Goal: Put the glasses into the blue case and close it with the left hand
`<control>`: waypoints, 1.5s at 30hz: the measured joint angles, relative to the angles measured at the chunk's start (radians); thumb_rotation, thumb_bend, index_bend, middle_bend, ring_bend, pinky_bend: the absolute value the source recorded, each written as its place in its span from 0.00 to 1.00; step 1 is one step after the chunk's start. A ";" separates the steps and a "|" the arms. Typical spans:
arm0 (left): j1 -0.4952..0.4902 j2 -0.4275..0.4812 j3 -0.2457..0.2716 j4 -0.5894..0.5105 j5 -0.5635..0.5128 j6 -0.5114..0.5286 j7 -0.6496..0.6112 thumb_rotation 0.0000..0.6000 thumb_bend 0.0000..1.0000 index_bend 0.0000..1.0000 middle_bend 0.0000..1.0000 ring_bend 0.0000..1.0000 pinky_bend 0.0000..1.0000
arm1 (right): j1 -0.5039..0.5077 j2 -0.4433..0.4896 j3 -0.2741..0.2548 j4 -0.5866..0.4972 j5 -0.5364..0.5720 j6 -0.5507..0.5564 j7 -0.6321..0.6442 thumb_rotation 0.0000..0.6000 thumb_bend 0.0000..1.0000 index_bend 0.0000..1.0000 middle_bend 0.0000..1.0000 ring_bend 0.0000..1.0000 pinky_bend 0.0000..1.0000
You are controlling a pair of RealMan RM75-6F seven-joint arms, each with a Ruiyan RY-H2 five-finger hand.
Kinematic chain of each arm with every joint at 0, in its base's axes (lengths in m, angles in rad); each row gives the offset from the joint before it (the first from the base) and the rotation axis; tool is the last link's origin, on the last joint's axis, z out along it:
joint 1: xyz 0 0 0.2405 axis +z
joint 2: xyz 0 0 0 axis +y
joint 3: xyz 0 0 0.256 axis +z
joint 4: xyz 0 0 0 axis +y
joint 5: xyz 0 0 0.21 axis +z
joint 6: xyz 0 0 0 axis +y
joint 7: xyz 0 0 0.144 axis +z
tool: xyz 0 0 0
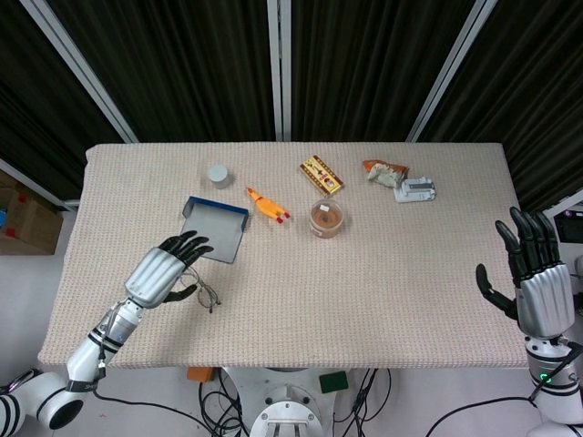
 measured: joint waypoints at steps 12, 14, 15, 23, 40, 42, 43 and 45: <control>-0.025 -0.085 0.079 0.290 0.142 0.030 -0.060 1.00 0.27 0.36 0.18 0.11 0.28 | -0.005 -0.019 -0.022 0.034 -0.004 0.005 -0.005 1.00 0.48 0.00 0.00 0.00 0.00; -0.042 -0.119 0.088 0.359 0.155 0.022 -0.104 1.00 0.28 0.35 0.18 0.11 0.28 | -0.008 -0.020 -0.022 0.031 -0.004 0.011 -0.010 1.00 0.48 0.00 0.00 0.00 0.00; -0.051 -0.133 0.092 0.386 0.158 0.016 -0.124 1.00 0.28 0.36 0.18 0.11 0.28 | -0.009 -0.019 -0.022 0.029 -0.005 0.013 -0.012 1.00 0.48 0.00 0.00 0.00 0.00; -0.097 -0.217 0.120 0.544 0.168 -0.009 -0.238 1.00 0.29 0.37 0.18 0.11 0.28 | -0.014 -0.016 -0.026 0.026 0.010 0.004 -0.027 1.00 0.48 0.00 0.00 0.00 0.00; -0.120 -0.283 0.155 0.644 0.160 0.004 -0.288 1.00 0.35 0.45 0.20 0.11 0.28 | -0.015 -0.018 -0.031 0.030 0.020 -0.008 -0.040 1.00 0.48 0.00 0.00 0.00 0.00; -0.120 -0.285 0.156 0.648 0.156 0.006 -0.290 1.00 0.37 0.47 0.22 0.11 0.28 | -0.014 -0.019 -0.032 0.030 0.022 -0.011 -0.040 1.00 0.48 0.00 0.00 0.00 0.00; -0.120 -0.287 0.157 0.651 0.155 0.008 -0.291 1.00 0.38 0.49 0.23 0.11 0.28 | -0.014 -0.020 -0.033 0.031 0.023 -0.013 -0.040 1.00 0.48 0.00 0.00 0.00 0.00; -0.119 -0.289 0.161 0.653 0.152 0.009 -0.292 1.00 0.39 0.51 0.23 0.11 0.28 | -0.014 -0.022 -0.035 0.035 0.024 -0.016 -0.040 1.00 0.48 0.00 0.00 0.00 0.00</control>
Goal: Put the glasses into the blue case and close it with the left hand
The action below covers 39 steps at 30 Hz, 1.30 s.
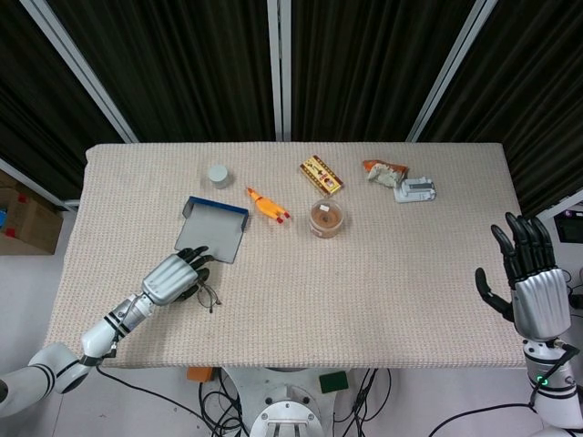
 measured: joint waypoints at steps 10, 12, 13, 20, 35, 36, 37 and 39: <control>0.000 -0.022 0.008 0.023 -0.011 0.004 -0.010 1.00 0.41 0.56 0.23 0.11 0.28 | 0.000 0.001 0.000 0.003 0.003 -0.001 0.000 1.00 0.48 0.00 0.00 0.00 0.00; -0.001 -0.025 0.007 0.026 -0.013 0.008 -0.012 1.00 0.42 0.57 0.23 0.11 0.28 | -0.001 0.002 -0.001 0.003 0.005 -0.001 0.000 1.00 0.48 0.00 0.00 0.00 0.00; -0.001 -0.026 0.007 0.026 -0.015 0.009 -0.015 1.00 0.42 0.58 0.23 0.11 0.28 | -0.002 0.002 -0.001 0.003 0.005 -0.001 0.000 1.00 0.48 0.00 0.00 0.00 0.00; -0.007 -0.017 -0.003 0.011 -0.035 0.006 -0.032 1.00 0.42 0.61 0.23 0.11 0.28 | -0.003 -0.001 -0.001 0.012 0.012 -0.001 0.009 1.00 0.48 0.00 0.00 0.00 0.00; -0.114 0.023 -0.164 -0.037 -0.171 -0.099 0.079 1.00 0.42 0.64 0.18 0.07 0.22 | 0.002 -0.008 -0.002 0.017 0.014 -0.009 0.009 1.00 0.48 0.00 0.00 0.00 0.00; -0.123 0.021 -0.174 -0.035 -0.185 -0.118 0.091 1.00 0.42 0.64 0.17 0.06 0.21 | 0.002 -0.008 -0.002 0.018 0.016 -0.010 0.010 1.00 0.48 0.00 0.00 0.00 0.00; -0.135 0.015 -0.187 -0.032 -0.207 -0.143 0.107 1.00 0.42 0.64 0.15 0.05 0.20 | 0.002 -0.008 -0.002 0.018 0.018 -0.010 0.011 1.00 0.48 0.00 0.00 0.00 0.00; -0.150 0.000 -0.207 -0.020 -0.243 -0.178 0.136 1.00 0.42 0.64 0.13 0.04 0.19 | 0.001 -0.007 -0.001 0.020 0.020 -0.009 0.014 1.00 0.48 0.00 0.00 0.00 0.00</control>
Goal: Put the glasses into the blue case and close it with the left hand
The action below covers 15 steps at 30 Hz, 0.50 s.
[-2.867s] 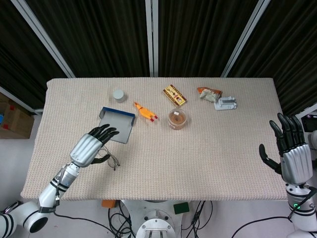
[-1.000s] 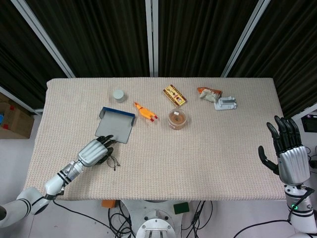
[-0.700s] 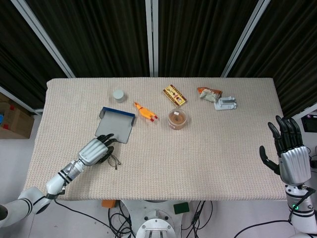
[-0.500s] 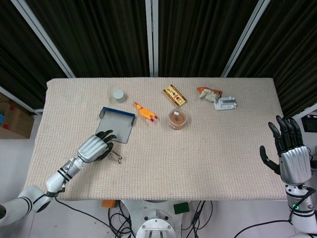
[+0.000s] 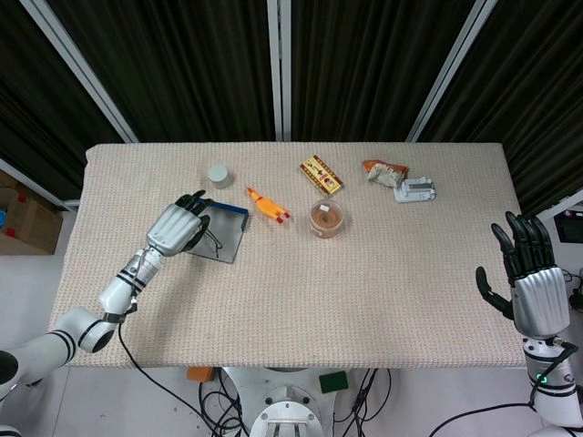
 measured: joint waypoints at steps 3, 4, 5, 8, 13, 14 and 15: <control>-0.019 -0.037 -0.027 0.037 -0.064 -0.055 0.059 1.00 0.42 0.64 0.09 0.03 0.18 | -0.002 0.004 0.000 0.002 0.002 0.002 0.004 1.00 0.48 0.00 0.00 0.00 0.00; -0.024 -0.055 -0.037 0.055 -0.089 -0.077 0.082 1.00 0.42 0.64 0.09 0.03 0.18 | -0.002 0.005 0.000 0.003 0.003 0.002 0.005 1.00 0.48 0.00 0.00 0.00 0.00; -0.028 -0.068 -0.042 0.071 -0.106 -0.092 0.100 1.00 0.42 0.64 0.09 0.03 0.18 | -0.003 0.005 0.000 0.004 0.004 0.002 0.008 1.00 0.48 0.00 0.00 0.00 0.00; -0.038 -0.112 -0.056 0.122 -0.150 -0.127 0.149 1.00 0.42 0.64 0.08 0.03 0.18 | -0.004 0.006 0.000 0.011 0.010 0.001 0.017 1.00 0.48 0.00 0.00 0.00 0.00; -0.061 -0.166 -0.070 0.198 -0.190 -0.171 0.189 1.00 0.42 0.64 0.08 0.03 0.18 | -0.006 0.004 0.000 0.023 0.016 0.000 0.029 1.00 0.48 0.00 0.00 0.00 0.00; -0.067 -0.173 -0.072 0.209 -0.194 -0.181 0.190 1.00 0.42 0.64 0.08 0.03 0.18 | -0.006 0.004 0.000 0.025 0.017 0.000 0.031 1.00 0.48 0.00 0.00 0.00 0.00; -0.073 -0.181 -0.073 0.218 -0.198 -0.189 0.191 1.00 0.42 0.64 0.08 0.03 0.18 | -0.006 0.004 0.001 0.026 0.018 0.001 0.032 1.00 0.48 0.00 0.00 0.00 0.00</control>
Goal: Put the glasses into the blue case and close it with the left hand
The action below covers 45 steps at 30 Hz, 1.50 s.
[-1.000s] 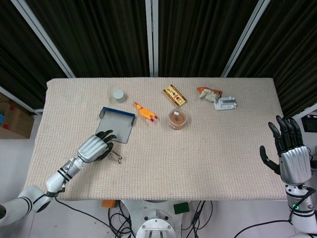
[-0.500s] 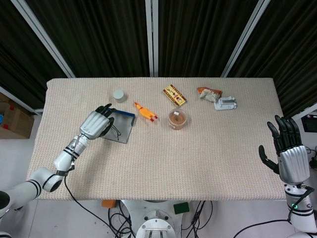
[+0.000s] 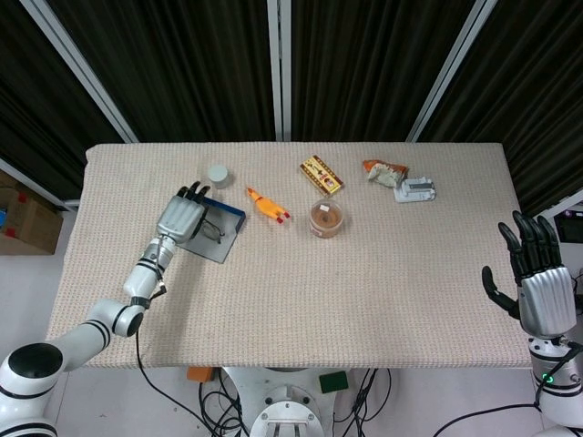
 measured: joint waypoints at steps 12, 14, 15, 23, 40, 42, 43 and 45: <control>-0.040 -0.041 -0.012 0.050 -0.022 -0.023 0.008 1.00 0.42 0.65 0.08 0.03 0.18 | -0.001 -0.002 0.001 0.017 0.014 -0.006 0.017 1.00 0.48 0.00 0.00 0.00 0.00; -0.046 -0.043 -0.013 0.052 -0.020 -0.019 0.008 1.00 0.42 0.65 0.08 0.03 0.18 | 0.000 -0.004 0.001 0.020 0.016 -0.007 0.019 1.00 0.49 0.00 0.00 0.00 0.00; -0.049 -0.044 -0.013 0.052 -0.017 -0.015 0.008 1.00 0.42 0.65 0.08 0.03 0.18 | 0.000 -0.004 0.002 0.021 0.017 -0.008 0.019 1.00 0.49 0.00 0.00 0.00 0.00; -0.070 -0.063 -0.009 0.083 -0.004 -0.006 0.001 1.00 0.41 0.59 0.07 0.03 0.18 | -0.001 -0.003 -0.002 0.022 0.020 -0.014 0.017 1.00 0.49 0.00 0.00 0.00 0.00; -0.057 -0.066 0.019 0.096 0.024 0.044 -0.016 1.00 0.37 0.23 0.05 0.03 0.18 | -0.008 0.005 -0.010 0.018 0.022 -0.018 0.017 1.00 0.49 0.00 0.00 0.00 0.00; -0.051 -0.059 0.021 0.083 0.030 0.068 -0.015 1.00 0.36 0.21 0.05 0.03 0.18 | -0.009 0.005 -0.011 0.018 0.022 -0.018 0.016 1.00 0.49 0.00 0.00 0.00 0.00; -0.047 -0.055 0.022 0.076 0.033 0.082 -0.014 1.00 0.35 0.21 0.05 0.03 0.18 | -0.009 0.004 -0.012 0.019 0.022 -0.019 0.016 1.00 0.50 0.00 0.00 0.00 0.00; -0.036 -0.045 0.026 0.055 0.042 0.113 -0.014 1.00 0.33 0.26 0.04 0.03 0.18 | -0.009 0.002 -0.013 0.021 0.023 -0.020 0.017 1.00 0.49 0.00 0.00 0.00 0.00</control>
